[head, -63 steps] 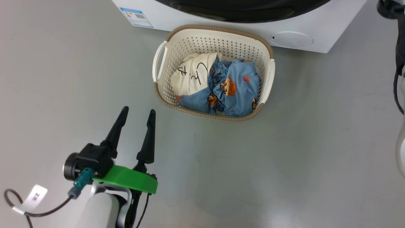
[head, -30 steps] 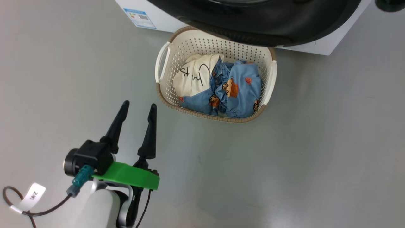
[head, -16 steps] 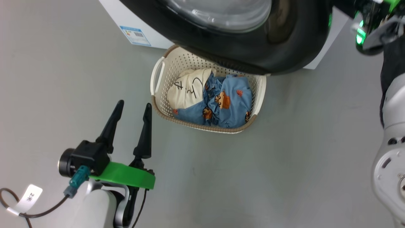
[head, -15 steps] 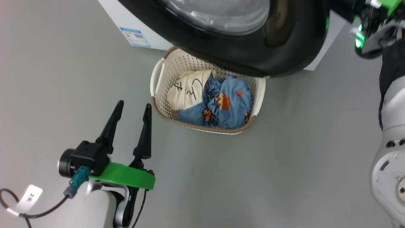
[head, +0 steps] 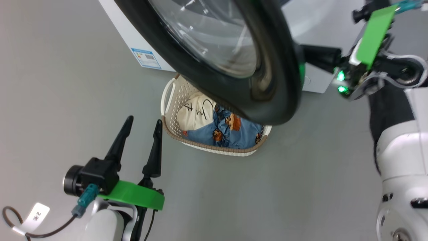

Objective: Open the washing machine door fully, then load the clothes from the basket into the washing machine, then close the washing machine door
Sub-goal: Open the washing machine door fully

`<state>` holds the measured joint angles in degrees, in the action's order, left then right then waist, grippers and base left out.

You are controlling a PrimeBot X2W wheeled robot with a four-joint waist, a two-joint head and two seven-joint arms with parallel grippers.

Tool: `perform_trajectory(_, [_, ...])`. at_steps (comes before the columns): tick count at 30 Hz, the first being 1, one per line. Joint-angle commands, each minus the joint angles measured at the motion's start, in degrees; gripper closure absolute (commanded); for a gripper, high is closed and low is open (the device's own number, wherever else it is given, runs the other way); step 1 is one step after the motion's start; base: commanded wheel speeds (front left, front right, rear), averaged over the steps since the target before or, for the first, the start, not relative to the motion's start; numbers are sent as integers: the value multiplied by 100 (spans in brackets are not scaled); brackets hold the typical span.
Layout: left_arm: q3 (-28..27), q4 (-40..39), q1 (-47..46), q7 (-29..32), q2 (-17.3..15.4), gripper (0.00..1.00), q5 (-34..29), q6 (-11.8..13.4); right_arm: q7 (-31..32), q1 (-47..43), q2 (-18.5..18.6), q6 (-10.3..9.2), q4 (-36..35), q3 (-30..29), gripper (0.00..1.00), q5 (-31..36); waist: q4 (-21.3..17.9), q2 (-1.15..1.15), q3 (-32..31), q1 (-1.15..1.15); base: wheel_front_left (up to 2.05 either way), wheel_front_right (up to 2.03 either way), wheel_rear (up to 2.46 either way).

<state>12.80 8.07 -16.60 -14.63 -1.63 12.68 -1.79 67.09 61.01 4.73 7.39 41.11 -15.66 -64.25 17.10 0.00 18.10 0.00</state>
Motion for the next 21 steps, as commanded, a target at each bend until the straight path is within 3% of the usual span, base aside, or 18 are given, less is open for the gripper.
perform_trajectory(1, [-202, -150, 71, -37, -125, 0, -78, -14, -72, -88, -184, 10, -211, 324, 100, -276, 1, 0, -102, 0, 0, 0, 0])
perform_trajectory(11, [-224, -182, 144, -37, -125, 0, -169, -65, -854, -687, -185, 10, -349, 2105, 100, -1645, 122, 0, -277, 0, 0, 0, 0])
perform_trajectory(21, [-305, -186, 246, -37, -125, 0, -196, -73, -1499, -919, -185, 10, -286, 3293, 100, -2516, 326, 0, -406, 0, 0, 0, 0])
